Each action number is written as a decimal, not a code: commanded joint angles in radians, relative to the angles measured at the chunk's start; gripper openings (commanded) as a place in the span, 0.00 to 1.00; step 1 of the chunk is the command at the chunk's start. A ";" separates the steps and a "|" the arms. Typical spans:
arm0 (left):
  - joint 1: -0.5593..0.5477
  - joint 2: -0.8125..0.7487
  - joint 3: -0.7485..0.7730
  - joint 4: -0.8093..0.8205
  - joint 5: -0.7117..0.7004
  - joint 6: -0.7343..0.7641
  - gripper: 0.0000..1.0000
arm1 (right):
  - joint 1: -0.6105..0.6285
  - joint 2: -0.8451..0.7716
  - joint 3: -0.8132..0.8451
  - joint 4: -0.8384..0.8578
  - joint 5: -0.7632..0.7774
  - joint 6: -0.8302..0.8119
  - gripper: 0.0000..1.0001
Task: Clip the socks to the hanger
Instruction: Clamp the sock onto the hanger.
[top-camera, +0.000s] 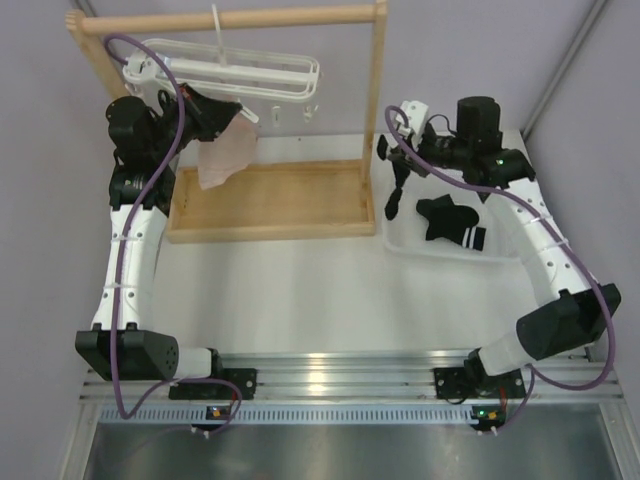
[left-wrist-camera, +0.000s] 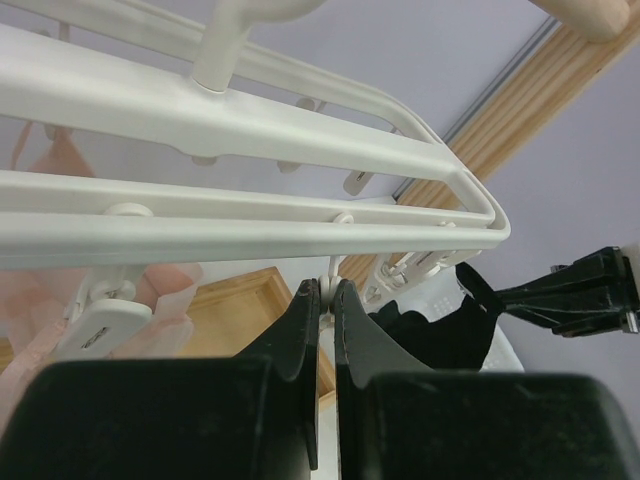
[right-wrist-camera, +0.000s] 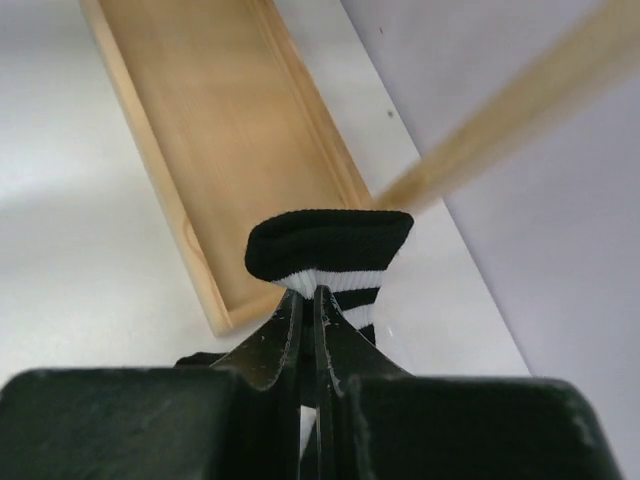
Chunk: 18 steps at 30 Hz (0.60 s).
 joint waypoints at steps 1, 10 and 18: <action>0.001 -0.017 0.027 -0.029 0.041 -0.005 0.00 | 0.128 -0.028 0.051 0.180 -0.002 0.139 0.00; 0.001 -0.024 0.017 -0.037 0.044 -0.007 0.00 | 0.430 0.115 0.155 0.392 0.189 0.222 0.00; -0.001 -0.031 0.016 -0.056 0.053 -0.025 0.00 | 0.569 0.286 0.335 0.493 0.343 0.246 0.00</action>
